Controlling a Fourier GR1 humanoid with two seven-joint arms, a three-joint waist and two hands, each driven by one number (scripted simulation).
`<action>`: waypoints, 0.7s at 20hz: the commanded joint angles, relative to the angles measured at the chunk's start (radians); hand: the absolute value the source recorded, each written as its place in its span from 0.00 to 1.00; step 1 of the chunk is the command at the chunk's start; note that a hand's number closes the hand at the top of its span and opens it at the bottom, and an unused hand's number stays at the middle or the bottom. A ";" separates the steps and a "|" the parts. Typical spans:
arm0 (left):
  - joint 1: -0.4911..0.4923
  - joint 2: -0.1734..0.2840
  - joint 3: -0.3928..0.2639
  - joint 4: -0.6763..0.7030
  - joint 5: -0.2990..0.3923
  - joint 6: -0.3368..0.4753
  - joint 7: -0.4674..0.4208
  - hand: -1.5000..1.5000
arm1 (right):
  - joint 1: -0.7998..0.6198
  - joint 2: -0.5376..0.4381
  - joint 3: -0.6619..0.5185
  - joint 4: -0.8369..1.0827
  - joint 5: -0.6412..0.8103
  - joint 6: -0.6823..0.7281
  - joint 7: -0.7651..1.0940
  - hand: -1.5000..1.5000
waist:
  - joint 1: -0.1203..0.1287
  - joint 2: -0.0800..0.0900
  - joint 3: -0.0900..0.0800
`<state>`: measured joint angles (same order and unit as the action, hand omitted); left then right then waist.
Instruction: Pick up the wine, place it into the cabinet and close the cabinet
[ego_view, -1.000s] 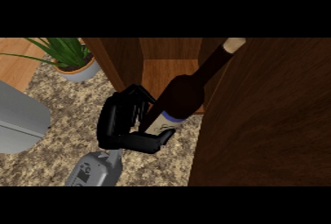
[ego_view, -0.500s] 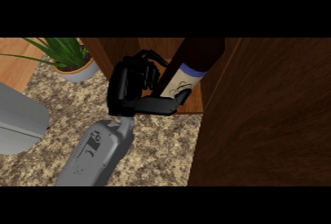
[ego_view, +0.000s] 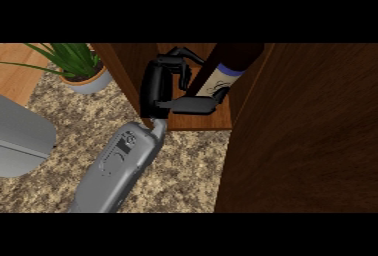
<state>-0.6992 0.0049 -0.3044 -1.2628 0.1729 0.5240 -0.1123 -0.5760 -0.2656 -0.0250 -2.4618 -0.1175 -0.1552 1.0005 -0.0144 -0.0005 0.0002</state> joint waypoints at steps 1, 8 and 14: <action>-0.060 -0.005 0.023 0.156 0.000 -0.020 -0.092 1.00 | 0.001 -0.001 -0.045 -0.050 -0.106 0.010 0.026 0.00 | -0.006 0.003 0.000; -0.083 -0.005 -0.018 0.267 0.056 0.020 -0.174 1.00 | 0.002 0.031 0.000 -0.045 -0.065 0.003 0.001 0.00 | -0.006 0.003 -0.001; -0.086 -0.005 -0.011 0.355 0.111 0.014 -0.250 1.00 | 0.042 0.030 -0.020 -0.077 -0.072 0.017 0.007 0.00 | -0.007 0.002 -0.001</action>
<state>-0.7653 0.0004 -0.3044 -0.9781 0.2409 0.5184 -0.3188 -0.5577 -0.2517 -0.0516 -2.4529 -0.1363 -0.1242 0.9716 -0.0178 0.0015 -0.0001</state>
